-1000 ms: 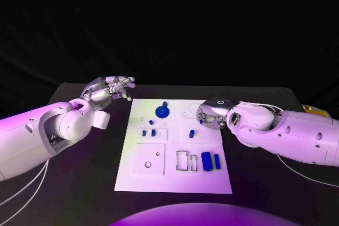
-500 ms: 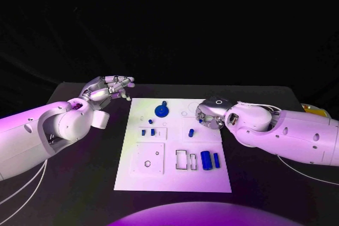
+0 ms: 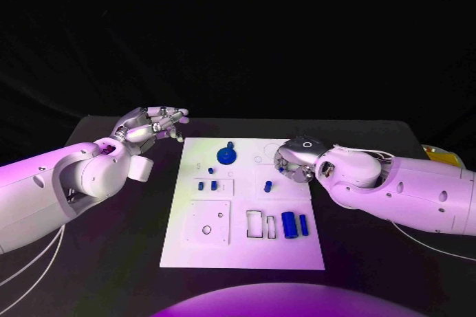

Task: Assemble the parts on the task board

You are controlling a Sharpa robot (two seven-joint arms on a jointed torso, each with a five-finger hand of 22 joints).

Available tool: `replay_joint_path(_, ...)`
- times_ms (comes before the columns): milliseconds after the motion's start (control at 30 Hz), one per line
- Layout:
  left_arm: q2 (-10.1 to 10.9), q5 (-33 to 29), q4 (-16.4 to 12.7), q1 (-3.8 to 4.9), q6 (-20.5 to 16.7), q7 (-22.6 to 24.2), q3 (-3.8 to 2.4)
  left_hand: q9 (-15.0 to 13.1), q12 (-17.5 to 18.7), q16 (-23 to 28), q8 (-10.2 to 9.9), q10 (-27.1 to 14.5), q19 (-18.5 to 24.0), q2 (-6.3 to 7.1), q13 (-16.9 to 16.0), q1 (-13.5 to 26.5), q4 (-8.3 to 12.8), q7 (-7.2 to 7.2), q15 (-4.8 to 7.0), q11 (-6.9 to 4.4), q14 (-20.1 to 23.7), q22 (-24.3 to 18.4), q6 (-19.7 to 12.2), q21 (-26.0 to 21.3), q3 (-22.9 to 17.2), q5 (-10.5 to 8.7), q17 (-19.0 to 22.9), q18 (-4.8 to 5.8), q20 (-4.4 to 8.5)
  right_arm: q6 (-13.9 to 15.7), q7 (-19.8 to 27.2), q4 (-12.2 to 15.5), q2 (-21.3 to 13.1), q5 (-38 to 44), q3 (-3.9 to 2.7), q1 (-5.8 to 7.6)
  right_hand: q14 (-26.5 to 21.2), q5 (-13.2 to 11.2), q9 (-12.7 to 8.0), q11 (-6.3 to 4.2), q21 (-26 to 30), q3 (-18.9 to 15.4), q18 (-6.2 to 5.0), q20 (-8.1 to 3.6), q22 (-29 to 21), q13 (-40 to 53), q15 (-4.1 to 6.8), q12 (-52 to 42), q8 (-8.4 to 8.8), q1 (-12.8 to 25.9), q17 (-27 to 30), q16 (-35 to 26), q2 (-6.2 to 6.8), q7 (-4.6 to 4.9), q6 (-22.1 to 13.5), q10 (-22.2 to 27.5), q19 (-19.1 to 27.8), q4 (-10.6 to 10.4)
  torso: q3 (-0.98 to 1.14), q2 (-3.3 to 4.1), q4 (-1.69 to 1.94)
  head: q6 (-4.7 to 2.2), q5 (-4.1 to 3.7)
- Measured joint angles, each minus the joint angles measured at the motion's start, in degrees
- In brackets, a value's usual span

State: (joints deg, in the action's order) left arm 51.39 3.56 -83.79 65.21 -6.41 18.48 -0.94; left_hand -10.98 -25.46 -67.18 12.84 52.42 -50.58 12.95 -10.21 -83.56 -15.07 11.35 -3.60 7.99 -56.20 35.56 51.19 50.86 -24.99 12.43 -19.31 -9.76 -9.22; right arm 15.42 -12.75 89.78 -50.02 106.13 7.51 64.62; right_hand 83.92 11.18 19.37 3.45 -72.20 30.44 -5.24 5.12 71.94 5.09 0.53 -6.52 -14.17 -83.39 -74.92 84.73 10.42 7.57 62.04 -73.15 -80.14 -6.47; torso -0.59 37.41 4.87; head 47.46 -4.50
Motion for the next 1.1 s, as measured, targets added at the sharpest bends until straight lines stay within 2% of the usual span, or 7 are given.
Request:
replay_joint_path(400, -0.04, 0.33, 0.09, 0.0, -0.01, -0.07, 0.0, -0.06, 0.0, 0.0, 0.0, -0.02, -0.02, -0.23, 0.0, -0.23, 0.01, 0.0, 0.0, -0.02, 0.0, 0.01, 0.0, 0.0, -0.01, 0.0, 0.0, 0.0, -0.02, 2.53, -0.32, 0.86, -0.77, 0.08, 0.17, -0.27, 0.0, -0.23, 0.1, 0.0, -0.25, 0.16, -0.02, -0.09, 0.42, 0.17, 0.0, -0.37, -0.35, 0.38, 0.01, 0.0, -0.4, -0.16, 0.14, -0.01, -0.09, 0.18, -0.01, 0.02, -0.02, -0.18, -0.02)
replay_joint_path(767, -0.05, 0.44, 0.59, 0.0, -0.01, -0.16, 0.0, -0.05, 0.0, 0.0, 0.0, -0.27, -0.21, -0.23, 0.01, -0.23, 0.19, 0.0, 0.0, -0.15, 0.0, 0.01, 0.0, 0.0, -0.11, 0.0, 0.0, 0.0, -0.21, 4.8, -0.19, 2.18, -1.54, -0.2, -0.21, 0.22, 0.0, -0.56, 0.13, -0.2, -0.46, 0.38, -0.03, -0.09, 0.59, 0.13, 0.0, -0.14, -0.35, 0.61, 0.01, 0.0, -0.62, -0.27, 0.01, -0.23, -0.08, 0.41, -0.05, 0.01, -0.03, -0.3, -0.1)
replay_joint_path(900, -0.05, 0.46, 0.69, 0.0, -0.02, -0.21, 0.0, -0.05, 0.0, 0.0, 0.0, -0.41, -0.21, -0.23, 0.05, -0.23, 0.31, 0.12, 0.0, 0.0, 0.0, 0.01, -0.12, 0.0, 0.01, 0.0, 0.0, 0.0, -0.21, 5.38, -0.15, 3.12, -2.3, -0.55, -0.3, 0.56, 0.0, -0.58, 0.15, -0.2, -0.46, 0.38, -0.03, -0.09, 0.67, 0.12, 0.0, -0.13, -0.35, 0.61, 0.01, 0.0, -0.62, -0.28, -0.02, -0.23, -0.08, 0.42, -0.07, -0.01, -0.03, -0.32, -0.05)
replay_joint_path(1100, -0.11, 0.48, 0.75, -0.01, -0.03, -0.26, 0.0, -0.1, 0.0, 0.0, 0.0, -0.41, -0.21, -0.23, 0.05, -0.23, 0.31, 0.2, 0.0, 0.0, 0.0, 0.01, -0.2, 0.0, 0.01, 0.0, 0.0, 0.0, -0.21, 6.08, -0.14, 6.38, -3.03, -1.22, -0.47, 1.06, 0.0, -0.58, 0.16, -0.2, -0.46, 0.4, -0.04, -0.09, 0.66, 0.09, -0.01, -0.13, -0.33, 0.61, 0.01, 0.0, -0.62, -0.33, -0.12, -0.23, -0.08, 0.4, -0.07, -0.04, 0.03, -0.41, 0.51)
